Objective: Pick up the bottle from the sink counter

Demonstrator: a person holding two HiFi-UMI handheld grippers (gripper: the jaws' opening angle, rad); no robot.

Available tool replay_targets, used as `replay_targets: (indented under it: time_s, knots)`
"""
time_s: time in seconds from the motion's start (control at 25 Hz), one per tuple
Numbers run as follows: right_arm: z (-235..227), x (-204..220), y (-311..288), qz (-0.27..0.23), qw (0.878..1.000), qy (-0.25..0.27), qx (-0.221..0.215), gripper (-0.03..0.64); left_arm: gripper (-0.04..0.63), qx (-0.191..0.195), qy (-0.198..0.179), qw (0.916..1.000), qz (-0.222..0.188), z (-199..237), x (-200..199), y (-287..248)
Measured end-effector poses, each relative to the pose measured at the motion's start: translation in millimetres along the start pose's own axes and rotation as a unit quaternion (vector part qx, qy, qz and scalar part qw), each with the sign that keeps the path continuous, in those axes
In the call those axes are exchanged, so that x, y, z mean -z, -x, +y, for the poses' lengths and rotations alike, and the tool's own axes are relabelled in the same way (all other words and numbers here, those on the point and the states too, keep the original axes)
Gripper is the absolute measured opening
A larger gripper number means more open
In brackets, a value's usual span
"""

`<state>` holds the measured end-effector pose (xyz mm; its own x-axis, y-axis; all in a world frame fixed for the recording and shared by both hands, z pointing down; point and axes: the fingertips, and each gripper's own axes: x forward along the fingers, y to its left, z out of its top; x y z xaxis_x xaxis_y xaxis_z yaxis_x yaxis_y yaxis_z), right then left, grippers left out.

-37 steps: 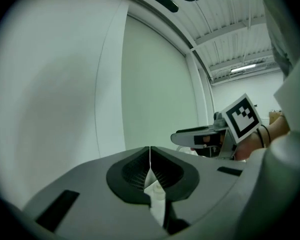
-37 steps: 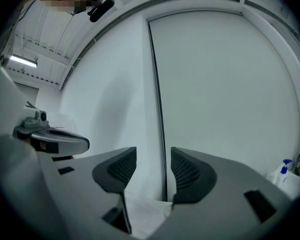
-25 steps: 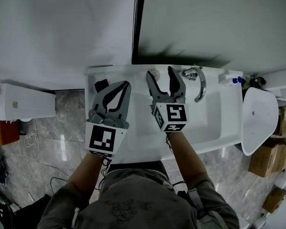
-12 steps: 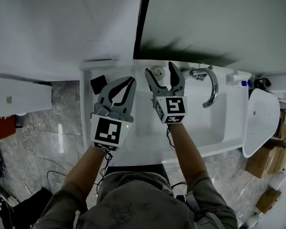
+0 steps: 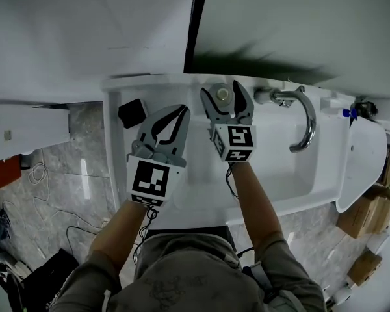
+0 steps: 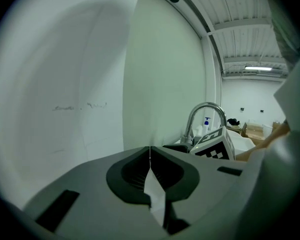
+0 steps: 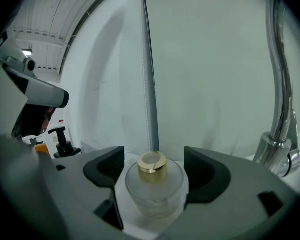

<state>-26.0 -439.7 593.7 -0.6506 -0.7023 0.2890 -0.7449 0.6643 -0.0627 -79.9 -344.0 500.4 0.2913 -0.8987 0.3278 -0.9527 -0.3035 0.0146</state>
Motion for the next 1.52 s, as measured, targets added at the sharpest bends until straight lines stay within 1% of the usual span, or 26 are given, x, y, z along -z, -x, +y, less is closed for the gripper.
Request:
replay_targets:
  time_s: [0.16, 0.32, 0.44, 0.56, 0.76, 0.92, 1.08, 1.24, 1.4, 1.52]
  knots:
    - [1.4, 15.3, -7.3, 0.006, 1.000, -0.010, -0.001, 0.334, 0.018, -0.001, 0.012, 0.9999, 0.008, 4.7, 12.1, -4.6]
    - [0.8, 26.4, -13.1, 0.015, 1.000, -0.007, 0.004, 0.334, 0.018, 0.000, 0.021, 0.9997, 0.011, 9.5, 19.3, -10.3]
    - [-0.8, 31.3, -16.5, 0.025, 0.999, -0.001, 0.022, 0.333, 0.018, 0.003, 0.027, 0.9996, 0.012, 9.3, 23.4, -13.4]
    - [-2.0, 34.0, -19.1, 0.031, 0.998, 0.020, 0.048, 0.333, 0.018, 0.006, 0.032, 0.9994, 0.015, 8.4, 27.8, -16.1]
    - [-6.8, 33.9, -21.7, 0.032, 0.995, 0.037, 0.084, 0.331, 0.019, 0.006, 0.041, 0.9990, 0.018, 12.9, 34.2, -17.9]
    - [-7.5, 34.1, -20.9, 0.032, 0.995, 0.038, 0.086, 0.330, 0.018, 0.007, 0.042, 0.9988, 0.025, 13.3, 40.8, -17.8]
    - [-5.3, 36.2, -18.5, 0.038, 0.996, 0.041, 0.064, 0.330, 0.020, 0.025, 0.033, 0.9985, 0.036, 8.2, 48.6, -18.8]
    - [3.8, 37.1, -16.4, 0.043, 0.998, 0.047, 0.020, 0.330, 0.020, 0.047, 0.000, 0.9980, 0.041, 2.0, 50.6, -25.4]
    - [22.7, 37.8, -9.3, 0.046, 0.996, 0.066, -0.024, 0.330, 0.021, 0.087, -0.022, 0.9954, 0.033, -11.5, 42.5, -30.7]
    - [44.9, 25.2, 0.7, 0.035, 0.993, 0.089, -0.068, 0.330, 0.021, 0.105, -0.044, 0.9934, 0.018, -18.0, 30.5, -29.1]
